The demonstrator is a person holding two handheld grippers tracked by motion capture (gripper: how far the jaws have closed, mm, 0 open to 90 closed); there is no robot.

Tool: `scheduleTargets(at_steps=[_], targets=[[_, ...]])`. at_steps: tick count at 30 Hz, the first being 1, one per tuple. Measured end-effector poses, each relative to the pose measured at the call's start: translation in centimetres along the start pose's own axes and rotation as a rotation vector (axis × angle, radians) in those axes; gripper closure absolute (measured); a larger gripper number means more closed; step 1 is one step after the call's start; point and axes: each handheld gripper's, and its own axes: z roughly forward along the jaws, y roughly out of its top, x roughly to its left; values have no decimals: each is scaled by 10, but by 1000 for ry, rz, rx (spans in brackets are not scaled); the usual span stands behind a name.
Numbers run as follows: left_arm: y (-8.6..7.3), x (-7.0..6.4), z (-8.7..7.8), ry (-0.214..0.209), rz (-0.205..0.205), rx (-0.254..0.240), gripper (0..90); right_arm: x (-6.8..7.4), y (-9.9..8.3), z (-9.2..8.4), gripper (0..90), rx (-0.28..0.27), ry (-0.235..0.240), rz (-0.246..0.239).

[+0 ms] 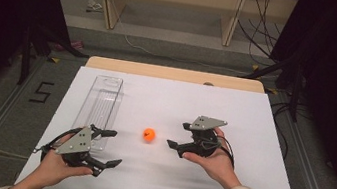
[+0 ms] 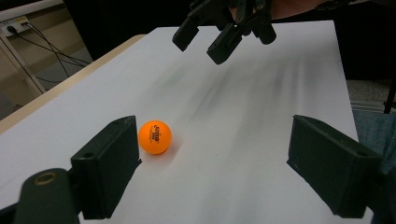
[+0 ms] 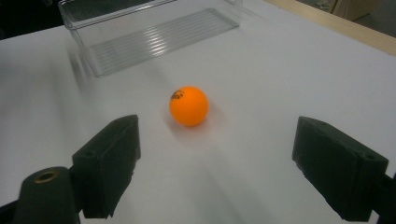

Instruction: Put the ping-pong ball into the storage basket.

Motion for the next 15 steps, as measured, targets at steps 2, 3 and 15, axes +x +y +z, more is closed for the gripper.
scheduleTargets(at_steps=[2,3,15], targets=[[0,0,0,0,-1,-1,162,0,0,1,162,1,1,-1],[0,0,0,-1,0,-1,162,1,1,1,162,1,3,-1],[0,0,0,-1,-1,-1,162,2,4,10,162,6,12,-9]])
